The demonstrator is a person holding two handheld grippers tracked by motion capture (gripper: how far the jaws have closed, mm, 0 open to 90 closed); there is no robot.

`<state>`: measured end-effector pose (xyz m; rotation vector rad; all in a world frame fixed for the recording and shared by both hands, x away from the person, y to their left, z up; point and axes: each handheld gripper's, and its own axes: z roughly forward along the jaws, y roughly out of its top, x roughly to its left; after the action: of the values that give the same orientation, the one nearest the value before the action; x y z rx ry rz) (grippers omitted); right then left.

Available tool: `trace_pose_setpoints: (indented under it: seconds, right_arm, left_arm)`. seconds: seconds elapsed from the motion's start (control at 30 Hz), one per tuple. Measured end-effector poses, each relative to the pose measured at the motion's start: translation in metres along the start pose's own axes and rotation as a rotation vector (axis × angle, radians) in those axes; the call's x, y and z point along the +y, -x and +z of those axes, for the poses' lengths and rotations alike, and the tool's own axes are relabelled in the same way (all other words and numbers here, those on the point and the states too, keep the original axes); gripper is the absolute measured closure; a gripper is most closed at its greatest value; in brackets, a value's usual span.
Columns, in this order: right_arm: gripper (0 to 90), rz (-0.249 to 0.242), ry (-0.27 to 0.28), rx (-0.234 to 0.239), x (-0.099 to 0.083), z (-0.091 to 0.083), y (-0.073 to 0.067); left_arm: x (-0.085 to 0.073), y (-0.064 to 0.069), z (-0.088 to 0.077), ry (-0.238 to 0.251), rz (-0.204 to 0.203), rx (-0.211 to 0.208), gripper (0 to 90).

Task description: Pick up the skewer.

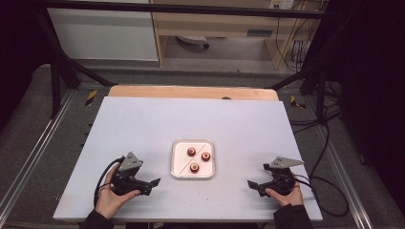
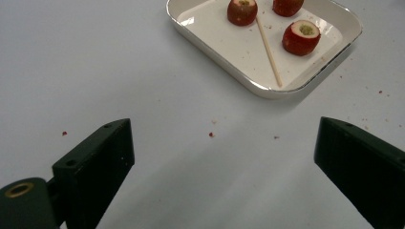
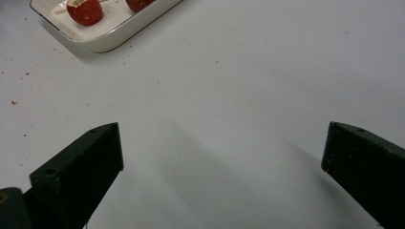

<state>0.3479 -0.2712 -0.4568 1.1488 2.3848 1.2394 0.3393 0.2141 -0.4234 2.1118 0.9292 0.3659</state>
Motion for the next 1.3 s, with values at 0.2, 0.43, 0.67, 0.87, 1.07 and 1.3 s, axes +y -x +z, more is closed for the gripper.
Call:
trace_pose_setpoints:
  seconds: [0.2, 0.43, 0.67, 0.87, 1.07, 1.3]
  right_arm:
    - [0.9, 0.002, 0.0, -0.001, 0.0, 0.0, 0.0]
    - [0.9, -0.002, -0.003, -0.003, 0.0, 0.0, 0.0]
    - [1.0, -0.006, -0.004, -0.003, 0.0, 0.001, -0.001]
    - [0.9, -0.006, -0.005, -0.002, 0.0, 0.001, -0.001]
    - [1.0, -0.005, -0.005, -0.002, 0.0, 0.001, -0.001]
    - [1.0, -0.004, -0.005, 0.001, 0.0, 0.001, -0.001]
  left_arm:
    - [0.017, 0.007, 0.003, -0.014, 0.013, 0.005, 6.4]
    - [0.036, 0.016, 0.018, -0.037, 0.015, 0.009, 7.3]
    - [0.049, 0.024, 0.034, -0.055, 0.02, 0.002, 10.6]
    - [0.057, 0.029, 0.052, -0.078, 0.017, -0.004, 17.6]
    - [0.064, 0.035, 0.07, -0.13, 0.016, -0.001, 30.9]
    - [0.065, 0.038, 0.081, -0.162, 0.006, 0.008, 48.8]
